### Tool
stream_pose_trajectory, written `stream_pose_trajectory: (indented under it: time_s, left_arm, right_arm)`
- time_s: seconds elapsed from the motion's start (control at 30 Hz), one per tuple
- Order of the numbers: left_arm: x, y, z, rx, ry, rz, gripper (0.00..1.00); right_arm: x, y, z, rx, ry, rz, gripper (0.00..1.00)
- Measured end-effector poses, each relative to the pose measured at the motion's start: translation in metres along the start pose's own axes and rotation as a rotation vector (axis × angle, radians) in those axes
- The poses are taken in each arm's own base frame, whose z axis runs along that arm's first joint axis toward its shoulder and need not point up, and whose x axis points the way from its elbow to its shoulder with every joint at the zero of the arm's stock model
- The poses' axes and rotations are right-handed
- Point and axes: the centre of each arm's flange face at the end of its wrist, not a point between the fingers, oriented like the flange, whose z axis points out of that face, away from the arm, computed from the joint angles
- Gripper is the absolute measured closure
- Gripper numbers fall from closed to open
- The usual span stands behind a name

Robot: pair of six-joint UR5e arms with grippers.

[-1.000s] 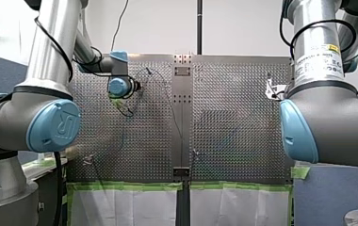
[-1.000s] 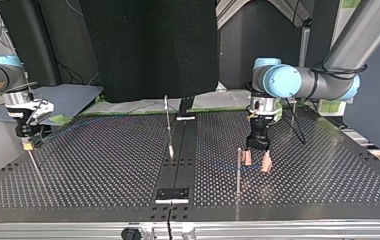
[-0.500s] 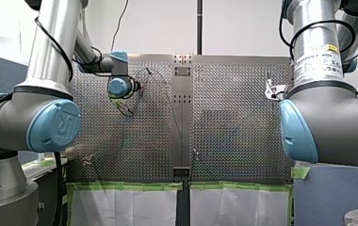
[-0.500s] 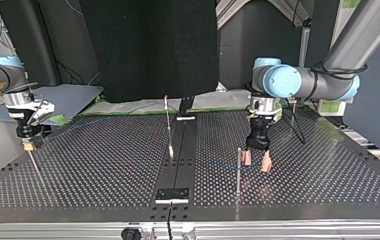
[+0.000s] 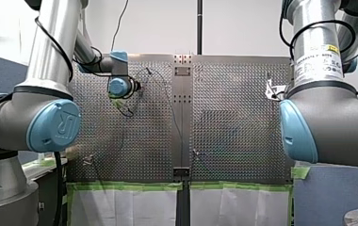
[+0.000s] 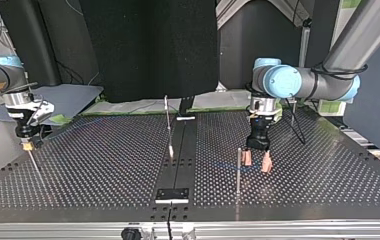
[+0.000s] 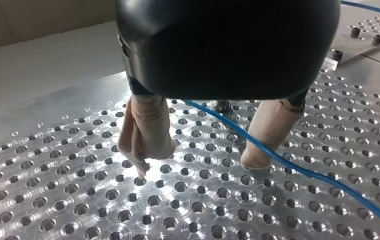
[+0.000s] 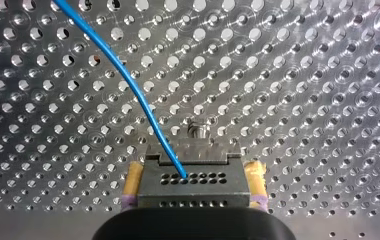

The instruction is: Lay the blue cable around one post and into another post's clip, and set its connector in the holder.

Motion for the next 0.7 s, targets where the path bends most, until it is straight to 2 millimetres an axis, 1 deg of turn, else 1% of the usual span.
stream_pose_trajectory:
  time_s: [0.03,0.07,0.1,0.13,0.7]
  left_arm:
    - [0.0000,0.0001,-0.0001,0.000,0.000,0.000,0.00]
    - [0.0000,0.0000,0.0000,0.000,0.000,0.000,0.00]
    - [0.0000,0.0000,0.0000,0.000,0.000,0.000,0.00]
    - [0.0001,0.0001,-0.0001,0.000,0.000,0.000,0.00]
    - [-0.0008,0.0006,0.0004,0.001,0.000,-0.002,0.00]
  right_arm:
    - [-0.0001,0.0000,0.0000,-0.001,0.000,0.000,0.17]
    - [-0.0002,0.0000,-0.0001,-0.001,-0.001,0.000,0.03]
    - [-0.0004,-0.0001,-0.0001,-0.002,-0.002,0.001,0.03]
    - [-0.0004,-0.0001,-0.0001,-0.003,-0.002,0.001,0.00]
    - [-0.0011,-0.0012,0.0004,0.002,0.000,0.007,0.00]
